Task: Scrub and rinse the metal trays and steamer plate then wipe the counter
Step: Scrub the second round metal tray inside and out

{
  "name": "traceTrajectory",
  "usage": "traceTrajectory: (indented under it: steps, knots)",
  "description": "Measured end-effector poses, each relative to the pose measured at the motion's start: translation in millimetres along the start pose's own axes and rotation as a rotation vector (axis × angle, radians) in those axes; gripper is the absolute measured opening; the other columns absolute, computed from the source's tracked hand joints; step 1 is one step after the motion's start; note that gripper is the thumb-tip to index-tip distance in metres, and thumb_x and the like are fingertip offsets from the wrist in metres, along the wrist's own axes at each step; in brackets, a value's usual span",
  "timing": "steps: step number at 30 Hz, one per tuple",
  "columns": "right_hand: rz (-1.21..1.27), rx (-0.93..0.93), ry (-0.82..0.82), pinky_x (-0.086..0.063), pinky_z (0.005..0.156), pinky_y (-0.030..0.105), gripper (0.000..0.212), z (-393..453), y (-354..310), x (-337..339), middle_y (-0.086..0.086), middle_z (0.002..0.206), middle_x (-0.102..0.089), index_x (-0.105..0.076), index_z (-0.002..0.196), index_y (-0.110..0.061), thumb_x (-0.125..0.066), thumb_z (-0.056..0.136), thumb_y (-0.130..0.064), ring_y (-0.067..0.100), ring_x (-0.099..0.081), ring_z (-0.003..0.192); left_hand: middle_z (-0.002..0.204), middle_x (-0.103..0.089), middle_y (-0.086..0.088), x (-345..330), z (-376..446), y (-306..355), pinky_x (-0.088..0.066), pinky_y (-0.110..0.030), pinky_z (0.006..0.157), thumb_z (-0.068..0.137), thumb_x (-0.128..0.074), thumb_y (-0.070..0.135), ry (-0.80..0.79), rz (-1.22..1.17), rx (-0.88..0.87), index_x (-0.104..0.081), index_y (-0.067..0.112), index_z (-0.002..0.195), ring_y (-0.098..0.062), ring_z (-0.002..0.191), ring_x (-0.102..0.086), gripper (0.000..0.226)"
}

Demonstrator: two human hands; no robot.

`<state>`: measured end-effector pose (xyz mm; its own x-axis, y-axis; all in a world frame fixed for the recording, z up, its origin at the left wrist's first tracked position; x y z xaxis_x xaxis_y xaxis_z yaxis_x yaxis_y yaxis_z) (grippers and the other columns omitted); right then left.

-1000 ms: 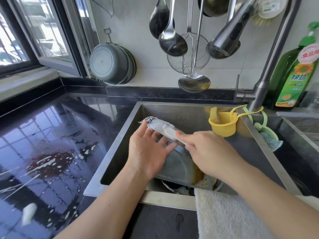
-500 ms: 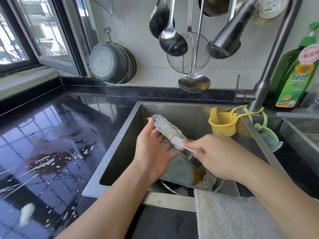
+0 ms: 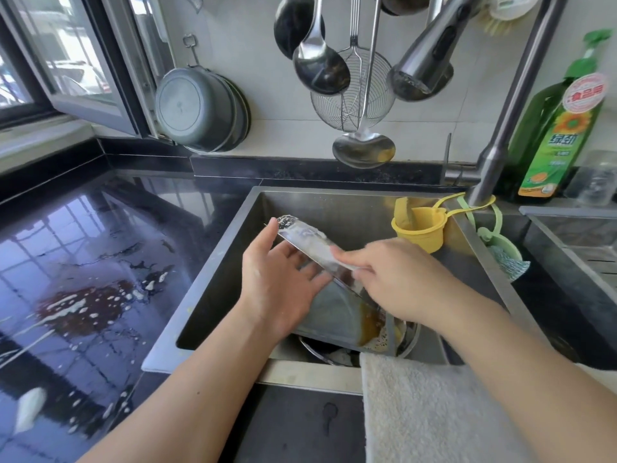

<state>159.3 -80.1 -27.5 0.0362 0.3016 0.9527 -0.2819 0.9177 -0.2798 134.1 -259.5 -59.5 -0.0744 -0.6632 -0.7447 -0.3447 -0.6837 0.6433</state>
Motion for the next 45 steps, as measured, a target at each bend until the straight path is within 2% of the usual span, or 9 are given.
traceTrajectory:
  steps: [5,10,16,23,29,34,37,41,45]
  knots:
    - [-0.044,-0.021,0.122,-0.049,0.066,0.04,0.05,22.6,7.9,-5.5,-0.005,0.099,-0.06,-0.039,0.145,-0.058,-0.045,0.105,-0.029,0.026,-0.061,0.091,0.139,-0.063,-0.023,0.6,-3.0,-2.3,-0.044,-0.06,0.112,0.101,-0.048,0.052,-0.003,0.127,0.012,-0.058,-0.001,0.14,-0.041,0.129,-0.062,0.066]
    - [0.011,0.008,-0.06,-0.052,0.071,0.041,0.048,0.3,32.5,1.3,-0.014,0.076,-0.045,-0.043,0.144,-0.055,-0.045,0.107,-0.025,0.011,-0.054,0.076,0.121,-0.06,-0.023,3.5,-0.3,7.7,-0.044,-0.059,0.108,0.1,-0.047,0.052,0.061,0.154,-0.056,-0.062,0.002,0.124,-0.04,0.115,-0.057,0.057]
    - [0.202,0.095,0.142,-0.049,0.072,0.039,0.048,14.9,15.4,-6.3,-0.008,0.075,-0.051,-0.047,0.145,-0.047,-0.053,0.104,-0.021,0.01,-0.051,0.074,0.138,-0.062,-0.027,-0.2,-0.5,1.5,-0.06,-0.052,0.083,0.108,-0.044,0.031,0.149,0.253,-0.011,-0.066,0.004,0.132,-0.042,0.126,-0.06,0.043]
    - [0.245,0.05,-0.219,-0.053,0.074,0.04,0.05,-3.1,33.4,8.9,-0.002,0.085,-0.07,-0.054,0.126,-0.067,-0.058,0.103,-0.023,0.022,-0.064,0.08,0.106,-0.071,-0.02,1.7,4.3,4.2,-0.063,-0.047,0.066,0.111,-0.041,0.019,0.286,0.211,-0.041,-0.062,-0.003,0.124,-0.034,0.091,-0.073,0.033]
    - [0.019,0.129,0.093,-0.05,0.073,0.046,0.05,11.0,8.0,0.7,-0.009,0.079,-0.05,-0.044,0.143,-0.056,-0.047,0.106,-0.022,0.014,-0.051,0.079,0.13,-0.069,-0.023,2.2,4.2,-3.5,-0.056,-0.058,0.098,0.111,-0.038,0.025,0.159,0.202,0.031,-0.062,0.001,0.131,-0.04,0.123,-0.065,0.039]
    - [0.086,0.14,-0.126,-0.051,0.083,0.044,0.048,-2.2,23.8,3.8,-0.018,0.097,-0.053,-0.061,0.124,-0.06,-0.055,0.103,-0.017,0.009,-0.053,0.093,0.112,-0.066,-0.015,2.9,3.3,4.0,-0.063,-0.045,0.083,0.11,-0.041,0.022,0.138,0.086,-0.001,-0.06,-0.001,0.129,-0.029,0.101,-0.068,0.036]
    - [0.077,0.118,-0.02,-0.05,0.073,0.044,0.046,-6.5,14.2,2.7,-0.018,0.095,-0.047,-0.063,0.108,-0.066,-0.054,0.104,-0.021,0.012,-0.052,0.086,0.104,-0.064,-0.013,0.9,2.7,3.4,-0.057,-0.046,0.101,0.108,-0.044,0.026,0.067,0.064,-0.004,-0.06,0.002,0.121,-0.029,0.105,-0.062,0.032]
    - [-0.005,0.094,0.176,-0.043,0.061,0.04,0.042,9.4,-4.5,-4.1,-0.01,0.095,-0.044,-0.054,0.135,-0.054,-0.049,0.105,-0.024,0.019,-0.052,0.082,0.13,-0.066,-0.02,-5.1,-1.8,-10.1,-0.049,-0.058,0.108,0.105,-0.047,0.048,-0.04,0.13,0.103,-0.061,0.002,0.136,-0.036,0.125,-0.062,0.058]
    - [0.114,0.097,0.021,-0.051,0.076,0.048,0.037,7.4,6.8,-2.3,-0.012,0.095,-0.048,-0.061,0.129,-0.051,-0.051,0.105,-0.025,0.018,-0.055,0.088,0.148,-0.053,-0.027,-0.8,-1.2,-4.6,-0.04,-0.065,0.113,0.099,-0.053,0.057,-0.04,0.065,0.075,-0.052,0.001,0.146,-0.046,0.135,-0.055,0.073]
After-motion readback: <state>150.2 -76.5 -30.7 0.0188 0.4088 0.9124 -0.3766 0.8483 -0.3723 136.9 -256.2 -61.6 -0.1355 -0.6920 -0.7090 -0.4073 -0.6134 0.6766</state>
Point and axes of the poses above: each hand's wrist, its own z-axis towards the middle knuckle, its own x-axis out of the back of the hand, y = z × x, the point moved 1 cm from there along z, towards the middle knuckle
